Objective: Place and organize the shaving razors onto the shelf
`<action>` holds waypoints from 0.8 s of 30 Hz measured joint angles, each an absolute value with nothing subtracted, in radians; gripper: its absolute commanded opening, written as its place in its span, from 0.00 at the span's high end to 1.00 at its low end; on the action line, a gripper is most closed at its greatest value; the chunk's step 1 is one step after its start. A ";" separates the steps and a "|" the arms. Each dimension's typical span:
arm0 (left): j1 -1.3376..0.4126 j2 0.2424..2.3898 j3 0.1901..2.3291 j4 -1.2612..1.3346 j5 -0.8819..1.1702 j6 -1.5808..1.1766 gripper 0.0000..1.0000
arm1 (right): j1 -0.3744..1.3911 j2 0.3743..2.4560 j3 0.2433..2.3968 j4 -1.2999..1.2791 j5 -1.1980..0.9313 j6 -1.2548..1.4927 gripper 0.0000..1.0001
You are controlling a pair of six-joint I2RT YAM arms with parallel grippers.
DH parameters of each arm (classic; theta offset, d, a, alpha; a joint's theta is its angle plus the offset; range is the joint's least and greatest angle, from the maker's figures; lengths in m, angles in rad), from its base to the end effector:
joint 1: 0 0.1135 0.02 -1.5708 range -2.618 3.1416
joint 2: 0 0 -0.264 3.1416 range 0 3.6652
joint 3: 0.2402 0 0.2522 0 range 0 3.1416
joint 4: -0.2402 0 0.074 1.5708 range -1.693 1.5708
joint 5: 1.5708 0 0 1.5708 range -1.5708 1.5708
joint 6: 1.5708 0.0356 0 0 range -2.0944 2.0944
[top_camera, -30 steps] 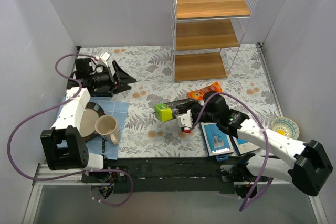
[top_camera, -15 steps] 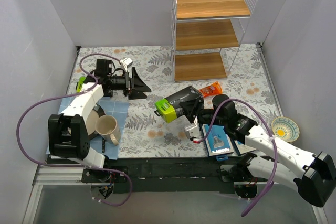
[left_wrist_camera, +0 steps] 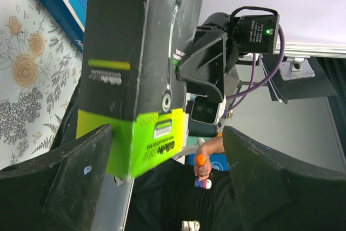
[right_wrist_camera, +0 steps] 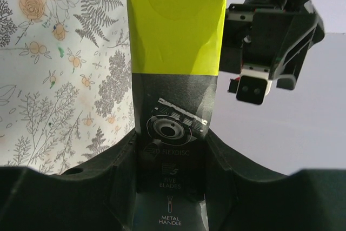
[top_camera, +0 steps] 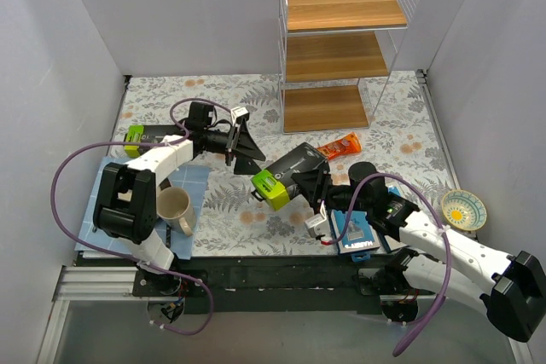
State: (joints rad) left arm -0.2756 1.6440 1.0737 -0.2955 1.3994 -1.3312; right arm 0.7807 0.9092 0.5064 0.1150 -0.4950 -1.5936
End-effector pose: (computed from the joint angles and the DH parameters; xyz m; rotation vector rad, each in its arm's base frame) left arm 0.3078 -0.1235 0.2341 0.4612 -1.9920 1.6586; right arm 0.1356 0.1582 0.2511 -1.7894 0.3574 -0.1133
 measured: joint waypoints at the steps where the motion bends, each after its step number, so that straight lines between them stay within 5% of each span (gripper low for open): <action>1: -0.284 1.651 1.074 -0.285 1.400 -1.336 0.18 | 0.781 0.909 0.506 0.116 -0.502 -1.595 0.73; 16: -0.326 1.710 1.073 -0.230 1.422 -1.361 0.17 | 0.781 0.896 0.504 0.132 -0.527 -1.604 0.75; 24: -0.340 1.764 1.076 -0.212 1.385 -1.349 0.40 | 0.777 0.964 0.495 0.186 -0.527 -1.612 0.75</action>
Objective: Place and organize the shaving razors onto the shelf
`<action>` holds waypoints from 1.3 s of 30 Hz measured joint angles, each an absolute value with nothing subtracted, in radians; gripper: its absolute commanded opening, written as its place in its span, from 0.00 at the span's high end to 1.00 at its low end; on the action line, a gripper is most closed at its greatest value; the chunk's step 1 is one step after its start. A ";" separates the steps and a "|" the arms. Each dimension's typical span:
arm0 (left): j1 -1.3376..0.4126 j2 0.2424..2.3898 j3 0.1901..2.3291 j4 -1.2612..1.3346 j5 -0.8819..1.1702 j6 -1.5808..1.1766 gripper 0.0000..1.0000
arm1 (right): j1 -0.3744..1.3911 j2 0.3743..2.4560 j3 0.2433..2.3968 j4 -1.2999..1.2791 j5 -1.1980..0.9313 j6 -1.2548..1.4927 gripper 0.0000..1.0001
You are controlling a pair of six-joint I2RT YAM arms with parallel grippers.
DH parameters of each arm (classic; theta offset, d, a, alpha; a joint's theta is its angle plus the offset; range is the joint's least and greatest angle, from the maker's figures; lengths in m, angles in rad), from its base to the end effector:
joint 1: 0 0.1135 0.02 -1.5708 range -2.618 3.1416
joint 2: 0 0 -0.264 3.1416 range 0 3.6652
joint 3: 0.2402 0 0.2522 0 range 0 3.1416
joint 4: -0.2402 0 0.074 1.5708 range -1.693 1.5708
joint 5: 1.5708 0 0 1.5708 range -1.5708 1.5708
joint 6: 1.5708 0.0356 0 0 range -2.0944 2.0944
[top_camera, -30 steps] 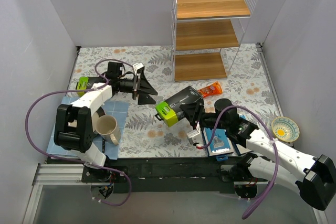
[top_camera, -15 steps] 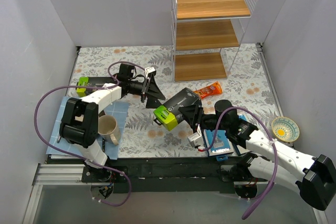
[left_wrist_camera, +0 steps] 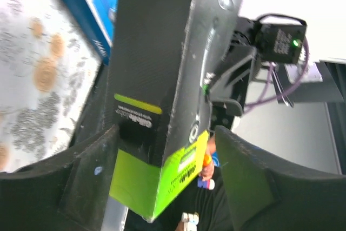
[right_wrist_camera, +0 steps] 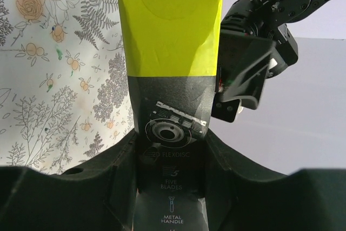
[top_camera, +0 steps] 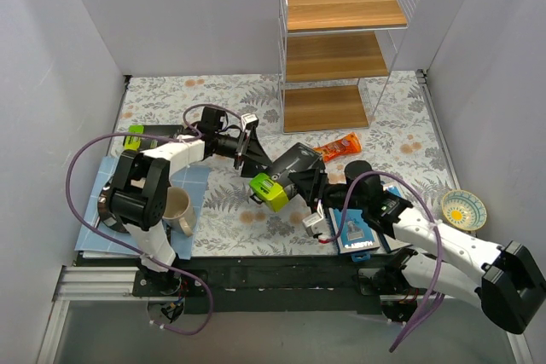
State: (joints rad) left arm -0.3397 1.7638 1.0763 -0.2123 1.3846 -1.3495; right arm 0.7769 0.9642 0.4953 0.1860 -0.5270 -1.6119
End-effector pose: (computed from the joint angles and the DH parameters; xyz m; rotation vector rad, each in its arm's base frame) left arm 0.3166 -0.1490 0.2004 0.4490 -1.9759 1.5793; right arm 0.1413 0.1640 0.2440 -1.7874 0.3190 -0.1028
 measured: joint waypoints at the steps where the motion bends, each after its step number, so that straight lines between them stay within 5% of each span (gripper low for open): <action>1: -0.340 1.776 1.078 -0.206 1.373 -1.350 0.42 | 0.776 0.978 0.495 0.199 -0.527 -1.612 0.75; 8: -0.334 1.829 1.080 -0.113 1.308 -1.422 0.59 | 0.772 1.069 0.487 0.313 -0.504 -1.610 0.75; 13: -0.327 1.829 1.079 -0.017 1.298 -1.504 0.24 | 0.770 1.083 0.474 0.373 -0.470 -1.602 0.79; 17: -0.327 1.811 1.059 0.047 1.324 -1.568 0.09 | 0.773 1.063 0.474 0.352 -0.460 -1.593 0.80; 25: -0.364 1.798 1.030 0.037 1.442 -1.650 0.06 | 0.779 0.999 0.477 0.394 -0.473 -1.597 0.81; 29: -0.372 1.800 1.045 0.021 1.463 -1.659 0.14 | 0.779 1.008 0.484 0.406 -0.474 -1.598 0.81; 35: -0.374 1.801 1.068 -0.029 1.477 -1.633 0.47 | 0.779 1.057 0.487 0.448 -0.469 -1.608 0.76; 39: -0.360 1.802 1.066 -0.025 1.496 -1.617 0.69 | 0.781 1.074 0.479 0.476 -0.450 -1.584 0.45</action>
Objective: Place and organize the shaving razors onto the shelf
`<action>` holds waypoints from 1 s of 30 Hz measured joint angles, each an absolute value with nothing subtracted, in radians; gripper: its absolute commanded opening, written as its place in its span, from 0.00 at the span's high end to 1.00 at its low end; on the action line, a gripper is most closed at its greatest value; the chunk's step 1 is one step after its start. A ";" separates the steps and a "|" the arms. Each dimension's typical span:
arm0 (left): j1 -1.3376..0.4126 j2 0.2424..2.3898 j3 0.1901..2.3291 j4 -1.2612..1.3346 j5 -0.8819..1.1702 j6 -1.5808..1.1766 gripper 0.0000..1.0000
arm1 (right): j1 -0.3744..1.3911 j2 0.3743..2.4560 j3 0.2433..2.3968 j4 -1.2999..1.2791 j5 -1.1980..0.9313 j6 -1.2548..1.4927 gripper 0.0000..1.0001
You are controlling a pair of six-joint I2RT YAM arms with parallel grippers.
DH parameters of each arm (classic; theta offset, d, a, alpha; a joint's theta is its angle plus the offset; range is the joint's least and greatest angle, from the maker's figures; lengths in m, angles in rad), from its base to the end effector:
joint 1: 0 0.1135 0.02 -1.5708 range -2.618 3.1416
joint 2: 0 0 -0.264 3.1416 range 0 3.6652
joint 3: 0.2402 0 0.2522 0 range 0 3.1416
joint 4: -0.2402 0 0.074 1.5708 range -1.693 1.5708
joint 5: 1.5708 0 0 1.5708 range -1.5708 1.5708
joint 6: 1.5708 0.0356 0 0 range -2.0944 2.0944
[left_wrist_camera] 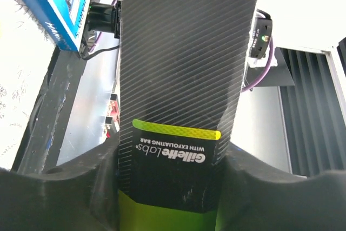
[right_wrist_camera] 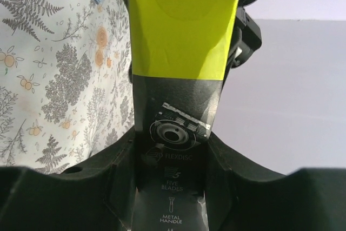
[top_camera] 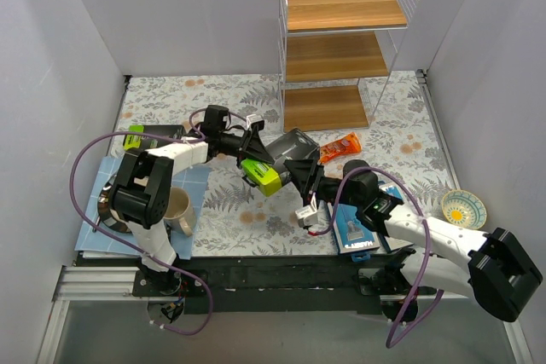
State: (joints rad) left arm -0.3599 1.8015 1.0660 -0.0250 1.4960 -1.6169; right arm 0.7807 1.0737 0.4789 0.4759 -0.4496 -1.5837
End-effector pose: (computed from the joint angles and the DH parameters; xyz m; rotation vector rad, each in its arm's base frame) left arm 0.3224 -0.1592 0.1978 0.4613 -1.8085 1.5062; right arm 0.1567 0.1770 0.2454 -1.6530 0.3151 -0.2250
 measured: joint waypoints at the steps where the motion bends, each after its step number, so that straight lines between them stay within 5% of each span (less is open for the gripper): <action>1: -0.359 1.801 1.061 -0.015 1.501 -1.616 0.79 | 0.781 1.072 0.476 0.478 -0.444 -1.573 0.43; 5: -0.366 1.783 1.023 0.060 1.490 -1.678 0.79 | 0.798 1.054 0.477 0.415 -0.396 -1.521 0.02; 16: -0.389 1.783 1.009 0.076 1.270 -1.682 0.75 | 0.707 0.949 0.707 -0.031 -0.014 -0.862 0.02; 28: -0.445 1.939 1.191 0.008 1.018 -1.666 0.87 | 0.458 1.149 0.869 -0.069 -0.020 -0.289 0.42; 30: -0.467 1.943 1.188 0.003 0.951 -1.687 0.86 | 0.424 1.176 0.869 -0.073 -0.046 -0.234 0.57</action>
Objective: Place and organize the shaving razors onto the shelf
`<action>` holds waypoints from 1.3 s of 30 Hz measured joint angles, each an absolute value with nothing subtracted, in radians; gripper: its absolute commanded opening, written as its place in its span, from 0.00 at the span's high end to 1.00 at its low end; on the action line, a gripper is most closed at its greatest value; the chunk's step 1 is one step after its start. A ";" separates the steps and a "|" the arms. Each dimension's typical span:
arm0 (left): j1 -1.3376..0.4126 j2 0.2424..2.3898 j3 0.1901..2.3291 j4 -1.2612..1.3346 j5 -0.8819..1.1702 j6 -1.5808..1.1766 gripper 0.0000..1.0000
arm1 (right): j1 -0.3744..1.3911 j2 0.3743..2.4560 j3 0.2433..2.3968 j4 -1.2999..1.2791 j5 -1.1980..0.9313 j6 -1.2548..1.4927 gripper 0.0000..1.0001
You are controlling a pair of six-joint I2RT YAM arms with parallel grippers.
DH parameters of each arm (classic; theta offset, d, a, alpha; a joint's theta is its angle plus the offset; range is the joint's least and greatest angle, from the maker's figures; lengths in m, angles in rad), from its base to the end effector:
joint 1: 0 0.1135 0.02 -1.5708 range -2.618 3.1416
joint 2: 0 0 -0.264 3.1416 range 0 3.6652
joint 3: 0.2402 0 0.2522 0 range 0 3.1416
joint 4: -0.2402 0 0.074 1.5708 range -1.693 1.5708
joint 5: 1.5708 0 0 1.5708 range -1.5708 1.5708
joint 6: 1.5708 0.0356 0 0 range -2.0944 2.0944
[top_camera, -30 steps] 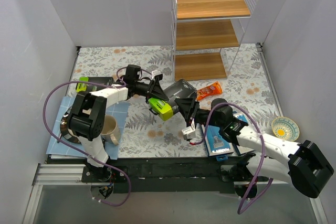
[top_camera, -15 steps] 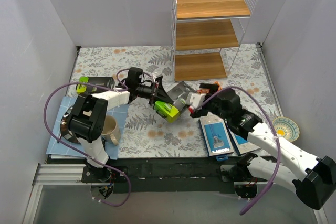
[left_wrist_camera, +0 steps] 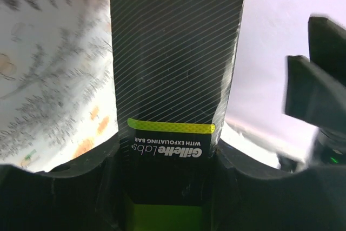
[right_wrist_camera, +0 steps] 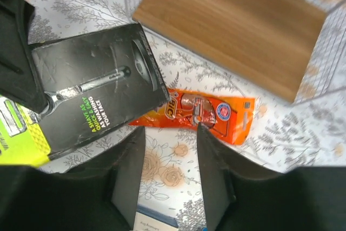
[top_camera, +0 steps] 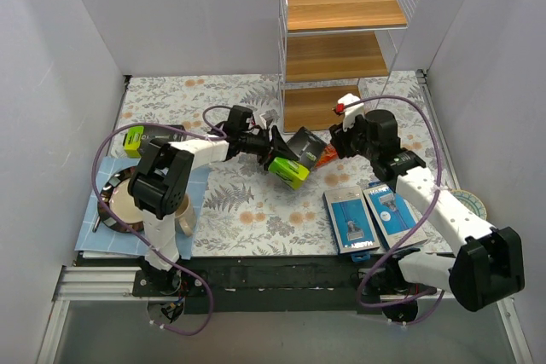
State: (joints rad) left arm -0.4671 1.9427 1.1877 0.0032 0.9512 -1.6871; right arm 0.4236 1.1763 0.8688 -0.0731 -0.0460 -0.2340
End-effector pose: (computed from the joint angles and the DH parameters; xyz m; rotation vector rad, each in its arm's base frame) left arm 0.3482 -0.2081 0.1706 0.8872 -2.1580 1.4261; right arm 0.2472 0.1132 0.2996 -0.6599 1.8400 0.1700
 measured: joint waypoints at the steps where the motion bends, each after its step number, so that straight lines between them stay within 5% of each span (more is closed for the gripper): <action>1: -0.477 1.939 1.184 0.002 0.916 -1.697 0.86 | 0.399 1.191 0.869 -0.074 -0.065 -0.201 0.64; 2: -0.488 1.935 1.182 -0.001 0.869 -1.707 0.86 | 0.373 1.207 0.870 -0.073 -0.089 -0.158 0.75; 4: -0.507 1.924 1.177 0.015 0.760 -1.742 0.82 | 0.317 1.252 0.886 -0.082 -0.131 -0.064 0.80; 23: -0.592 1.950 1.056 0.371 0.419 -1.987 0.76 | 0.289 1.593 0.921 0.113 -0.260 0.378 0.78; 39: -0.593 1.999 1.087 0.466 0.369 -1.997 0.73 | 0.148 1.711 0.900 0.056 -0.094 0.465 0.82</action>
